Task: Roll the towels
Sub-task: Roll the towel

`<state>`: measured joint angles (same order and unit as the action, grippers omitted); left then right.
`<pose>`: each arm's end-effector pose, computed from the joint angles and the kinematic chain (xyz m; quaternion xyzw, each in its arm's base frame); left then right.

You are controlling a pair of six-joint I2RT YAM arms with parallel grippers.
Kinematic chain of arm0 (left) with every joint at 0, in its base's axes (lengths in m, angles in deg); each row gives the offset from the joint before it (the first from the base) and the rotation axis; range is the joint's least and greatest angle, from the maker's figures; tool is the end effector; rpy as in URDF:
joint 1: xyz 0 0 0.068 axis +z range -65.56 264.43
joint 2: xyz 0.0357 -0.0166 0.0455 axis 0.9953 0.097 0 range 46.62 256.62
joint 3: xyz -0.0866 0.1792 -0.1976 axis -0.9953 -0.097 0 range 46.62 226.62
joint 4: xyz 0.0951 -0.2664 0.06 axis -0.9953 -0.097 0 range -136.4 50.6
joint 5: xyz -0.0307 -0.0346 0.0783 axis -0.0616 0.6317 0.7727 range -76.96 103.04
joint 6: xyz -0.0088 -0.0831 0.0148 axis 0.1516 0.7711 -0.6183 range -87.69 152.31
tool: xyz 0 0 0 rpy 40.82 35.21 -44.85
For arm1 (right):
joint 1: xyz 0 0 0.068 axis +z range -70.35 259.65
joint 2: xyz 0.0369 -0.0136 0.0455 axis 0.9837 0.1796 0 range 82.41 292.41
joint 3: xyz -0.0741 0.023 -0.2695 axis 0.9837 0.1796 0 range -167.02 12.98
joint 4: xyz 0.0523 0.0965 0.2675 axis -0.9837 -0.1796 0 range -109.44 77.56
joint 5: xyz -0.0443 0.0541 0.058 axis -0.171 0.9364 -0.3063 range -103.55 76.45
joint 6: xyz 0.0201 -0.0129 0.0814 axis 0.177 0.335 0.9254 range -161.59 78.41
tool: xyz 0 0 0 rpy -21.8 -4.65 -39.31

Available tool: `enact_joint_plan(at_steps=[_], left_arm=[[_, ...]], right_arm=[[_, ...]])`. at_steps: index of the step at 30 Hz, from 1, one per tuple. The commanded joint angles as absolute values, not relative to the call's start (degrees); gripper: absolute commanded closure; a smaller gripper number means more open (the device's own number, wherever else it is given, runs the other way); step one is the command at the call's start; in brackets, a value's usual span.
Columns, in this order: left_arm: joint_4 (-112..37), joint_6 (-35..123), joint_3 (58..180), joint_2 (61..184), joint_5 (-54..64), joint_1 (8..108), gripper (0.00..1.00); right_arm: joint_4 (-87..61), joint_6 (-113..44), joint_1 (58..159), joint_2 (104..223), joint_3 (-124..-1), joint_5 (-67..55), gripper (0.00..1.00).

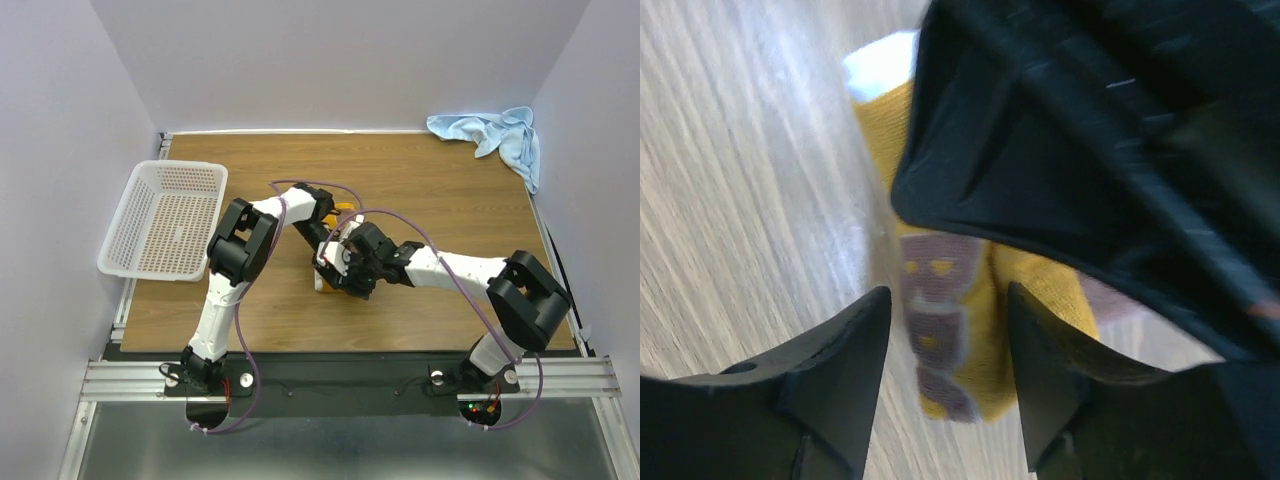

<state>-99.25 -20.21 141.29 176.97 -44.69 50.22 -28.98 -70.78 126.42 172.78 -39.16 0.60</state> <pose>0.3308 -0.3012 0.0961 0.5837 0.6519 -0.4828 0.0349 0.2325 0.2739 0.1433 -0.6115 0.7226 0.1619 0.2789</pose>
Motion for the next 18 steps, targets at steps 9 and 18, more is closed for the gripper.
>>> enact_joint_plan(at_steps=[9,18], left_arm=[[-94.0,-22.5,136.4,173.9,-36.9,52.4,0.62],[-92.5,-22.5,132.6,165.2,-38.0,57.5,0.34]], right_arm=[[-26.6,-69.3,127.5,172.7,-34.6,6.8,0.99],[-34.0,-67.2,125.6,172.0,-35.6,14.2,1.00]])
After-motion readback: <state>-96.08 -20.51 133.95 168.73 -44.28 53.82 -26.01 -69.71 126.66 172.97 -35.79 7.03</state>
